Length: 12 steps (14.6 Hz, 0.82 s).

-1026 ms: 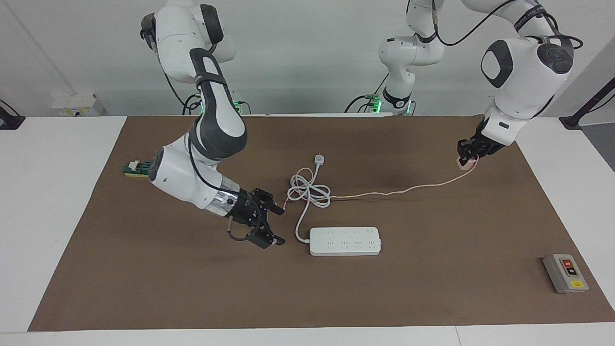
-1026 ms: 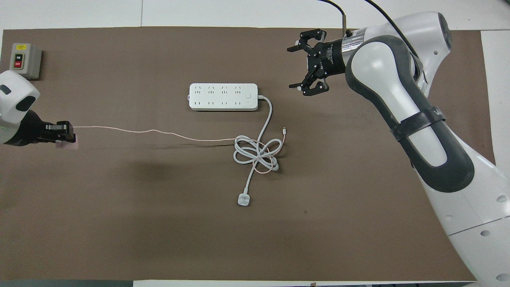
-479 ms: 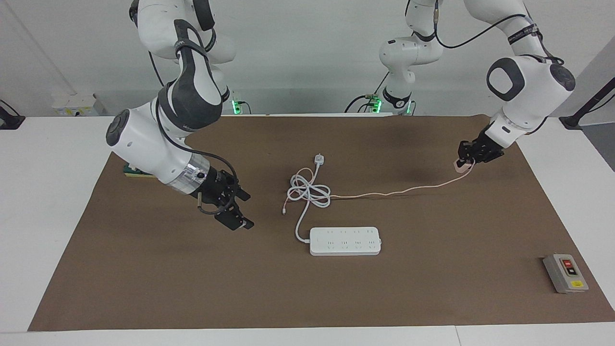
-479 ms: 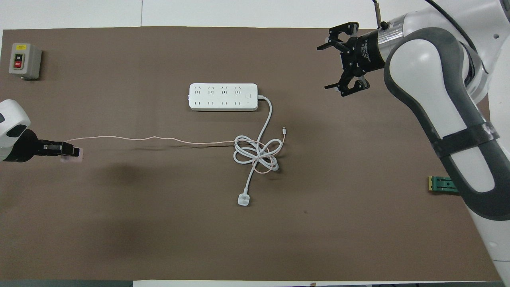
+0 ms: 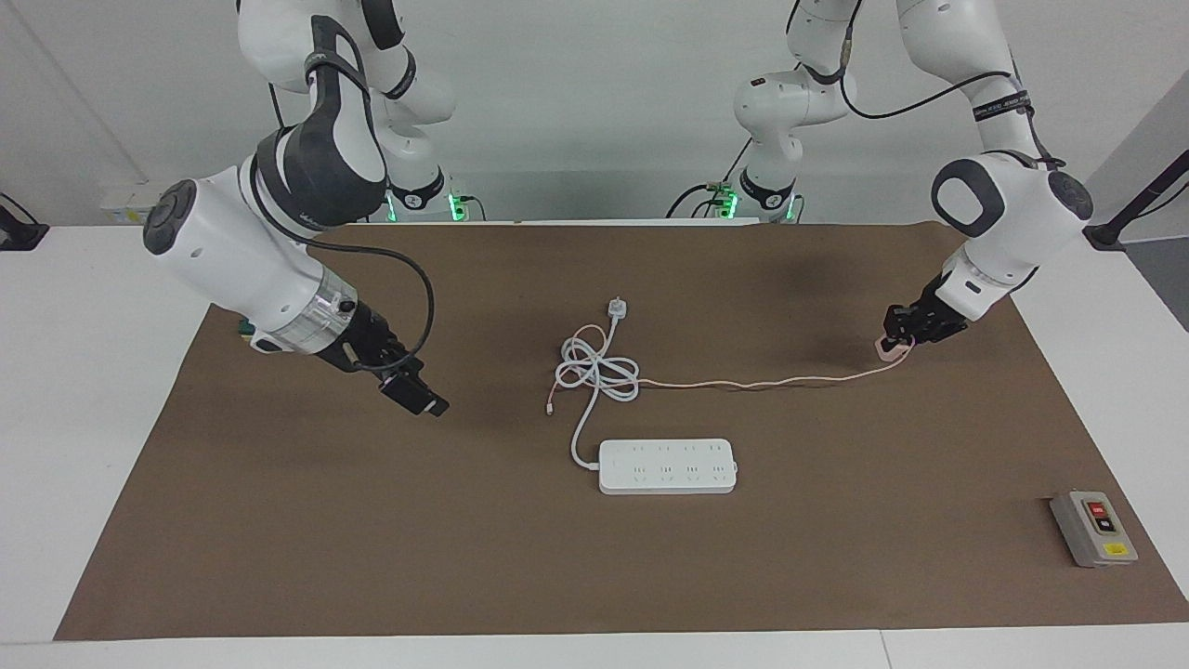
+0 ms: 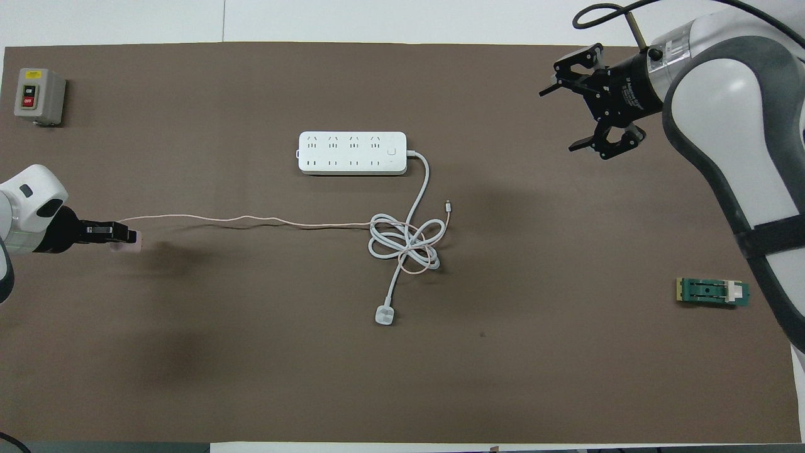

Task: Unplug charger and place it aside
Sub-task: 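Carry the charger aside with the left gripper while the right gripper withdraws, then lower the charger onto the mat and open the left gripper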

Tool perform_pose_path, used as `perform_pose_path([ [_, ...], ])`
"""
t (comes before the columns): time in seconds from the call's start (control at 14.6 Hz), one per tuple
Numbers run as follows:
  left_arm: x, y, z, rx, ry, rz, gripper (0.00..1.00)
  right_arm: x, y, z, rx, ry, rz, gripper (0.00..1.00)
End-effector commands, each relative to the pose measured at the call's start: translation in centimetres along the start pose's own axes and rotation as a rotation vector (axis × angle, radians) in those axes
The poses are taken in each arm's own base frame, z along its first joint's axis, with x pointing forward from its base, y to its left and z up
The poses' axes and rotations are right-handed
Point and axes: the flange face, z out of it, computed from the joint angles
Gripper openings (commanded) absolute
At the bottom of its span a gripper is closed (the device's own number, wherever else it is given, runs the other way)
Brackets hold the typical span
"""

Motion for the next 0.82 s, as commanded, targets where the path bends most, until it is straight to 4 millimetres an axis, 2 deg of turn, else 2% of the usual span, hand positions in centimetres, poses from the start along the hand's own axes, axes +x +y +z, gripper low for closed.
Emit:
perform_pose_path([
  [0.0, -0.1, -0.9, 0.3, -0.014, 0.032, -0.01, 1.0, -0.6, 1.9, -2.2, -0.07, 0.035, -0.187, 1.0],
  [0.21, -0.1, -1.5, 0.8, -0.018, 0.034, -0.025, 1.0, -0.9, 3.6, -4.9, -0.185, 0.092, -0.433, 1.0],
  [0.34, 0.2, -1.5, 0.4, -0.019, 0.037, -0.017, 1.0, -1.4, 4.4, -6.7, -0.254, 0.123, -0.581, 1.0],
  [0.55, 1.2, -0.4, -3.8, -0.032, 0.052, 0.009, 1.0, -2.6, 5.3, -9.8, -0.329, 0.162, -0.75, 1.0],
  [0.75, 2.5, 1.0, -8.4, -0.034, 0.038, -0.117, 1.0, -3.7, 6.5, -12.5, -0.382, 0.181, -0.867, 1.0],
])
